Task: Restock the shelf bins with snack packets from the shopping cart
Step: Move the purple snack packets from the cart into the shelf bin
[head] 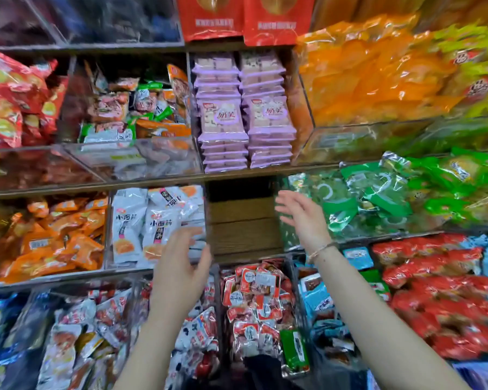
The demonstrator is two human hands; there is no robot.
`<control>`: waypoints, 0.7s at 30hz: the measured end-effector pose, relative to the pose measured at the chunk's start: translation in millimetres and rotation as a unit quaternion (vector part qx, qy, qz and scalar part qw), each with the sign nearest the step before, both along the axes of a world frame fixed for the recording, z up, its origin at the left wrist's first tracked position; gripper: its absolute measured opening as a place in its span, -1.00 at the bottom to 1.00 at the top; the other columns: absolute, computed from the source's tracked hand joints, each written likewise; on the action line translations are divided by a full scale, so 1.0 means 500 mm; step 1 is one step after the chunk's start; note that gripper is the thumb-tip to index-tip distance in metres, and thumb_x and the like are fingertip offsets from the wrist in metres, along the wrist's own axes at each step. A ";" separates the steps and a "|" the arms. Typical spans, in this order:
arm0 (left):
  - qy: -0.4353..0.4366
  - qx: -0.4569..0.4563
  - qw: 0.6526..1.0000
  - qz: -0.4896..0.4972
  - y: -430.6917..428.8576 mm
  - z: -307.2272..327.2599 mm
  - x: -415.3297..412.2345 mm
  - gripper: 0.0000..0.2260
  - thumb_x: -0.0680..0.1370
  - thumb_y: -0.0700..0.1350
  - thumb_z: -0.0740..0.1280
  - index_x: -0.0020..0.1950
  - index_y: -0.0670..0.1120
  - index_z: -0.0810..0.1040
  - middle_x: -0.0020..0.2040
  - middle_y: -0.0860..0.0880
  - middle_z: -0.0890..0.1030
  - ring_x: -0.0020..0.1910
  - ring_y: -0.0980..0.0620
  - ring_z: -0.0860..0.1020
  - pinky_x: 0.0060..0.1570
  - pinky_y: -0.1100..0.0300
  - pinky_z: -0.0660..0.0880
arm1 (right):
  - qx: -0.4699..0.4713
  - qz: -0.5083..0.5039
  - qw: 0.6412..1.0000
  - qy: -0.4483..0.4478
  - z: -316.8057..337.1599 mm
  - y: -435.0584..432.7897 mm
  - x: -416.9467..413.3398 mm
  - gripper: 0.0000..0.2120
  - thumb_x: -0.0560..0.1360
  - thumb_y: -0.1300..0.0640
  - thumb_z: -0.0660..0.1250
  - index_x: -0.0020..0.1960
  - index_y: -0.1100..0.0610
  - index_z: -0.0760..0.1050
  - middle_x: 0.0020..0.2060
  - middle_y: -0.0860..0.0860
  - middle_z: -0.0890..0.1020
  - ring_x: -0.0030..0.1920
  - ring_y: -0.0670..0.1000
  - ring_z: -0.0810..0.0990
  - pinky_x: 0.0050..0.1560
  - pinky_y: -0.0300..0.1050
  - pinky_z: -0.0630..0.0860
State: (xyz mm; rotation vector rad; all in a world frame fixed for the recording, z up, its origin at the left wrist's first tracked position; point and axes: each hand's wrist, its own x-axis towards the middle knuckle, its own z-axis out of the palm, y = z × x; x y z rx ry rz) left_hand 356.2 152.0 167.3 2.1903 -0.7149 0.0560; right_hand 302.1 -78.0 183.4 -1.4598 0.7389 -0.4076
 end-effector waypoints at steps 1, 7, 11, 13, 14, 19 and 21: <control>0.044 0.030 0.999 0.011 0.031 -0.036 -0.032 -0.78 0.54 -0.17 0.34 0.18 -0.08 0.51 0.09 -0.02 0.56 -0.03 0.01 0.54 -0.11 0.17 0.40 | -0.033 0.013 0.999 0.014 -0.023 0.011 -0.038 -0.85 0.58 0.17 0.20 0.02 0.01 0.52 -0.07 0.00 0.63 -0.11 -0.09 0.62 -0.07 -0.25 0.55; 0.217 0.246 0.943 0.054 0.206 -0.195 -0.173 -0.80 0.54 -0.11 0.35 0.15 -0.07 0.57 0.07 -0.07 0.63 -0.16 -0.04 0.60 -0.22 0.15 0.42 | -0.197 0.130 0.948 0.213 -0.204 0.065 -0.252 -0.84 0.55 0.20 0.26 0.06 0.17 0.59 -0.10 0.08 0.67 -0.07 0.06 0.62 -0.02 -0.12 0.47; 0.297 0.313 0.902 -0.007 0.260 -0.248 -0.247 -0.93 0.57 -0.09 0.29 0.00 -0.01 0.55 -0.03 -0.03 0.61 -0.09 -0.06 0.58 -0.13 0.14 0.43 | -0.159 0.183 0.904 0.352 -0.312 0.128 -0.397 -0.81 0.56 0.24 0.22 0.09 0.24 0.56 -0.04 0.20 0.65 -0.01 0.14 0.62 -0.02 -0.15 0.42; 0.353 0.350 0.865 -0.063 0.279 -0.275 -0.281 -0.93 0.59 -0.09 0.25 -0.08 0.01 0.49 -0.13 -0.02 0.58 -0.16 0.00 0.52 -0.10 0.14 0.42 | -0.101 0.216 0.882 0.407 -0.354 0.164 -0.463 -0.80 0.58 0.24 0.20 0.10 0.28 0.54 0.02 0.21 0.63 0.07 0.14 0.59 0.03 -0.17 0.38; 0.378 0.360 0.849 -0.076 0.289 -0.289 -0.296 -0.91 0.59 -0.09 0.23 -0.10 -0.02 0.48 -0.13 -0.03 0.57 -0.15 0.00 0.50 -0.11 0.16 0.39 | -0.063 0.223 0.869 0.438 -0.369 0.183 -0.495 -0.80 0.59 0.22 0.18 0.05 0.27 0.55 -0.01 0.19 0.62 0.07 0.12 0.58 0.03 -0.14 0.38; 0.493 0.369 0.785 -0.064 0.349 -0.358 -0.372 -0.82 0.60 -0.15 0.21 -0.20 -0.12 0.41 -0.15 -0.12 0.49 -0.20 -0.02 0.44 -0.24 0.18 0.29 | 0.179 0.012 0.874 0.451 -0.408 0.277 -0.655 -0.73 0.57 0.25 0.17 -0.30 0.11 0.39 -0.36 0.07 0.46 -0.38 -0.02 0.40 -0.35 -0.21 0.27; 0.543 0.352 0.762 -0.015 0.368 -0.376 -0.402 -0.85 0.60 -0.14 0.23 -0.11 -0.18 0.47 -0.11 -0.14 0.54 -0.19 -0.05 0.49 -0.32 0.20 0.26 | 0.241 -0.059 0.871 0.425 -0.418 0.302 -0.714 -0.76 0.58 0.26 0.15 -0.25 0.11 0.36 -0.36 0.07 0.44 -0.38 -0.02 0.39 -0.32 -0.22 0.27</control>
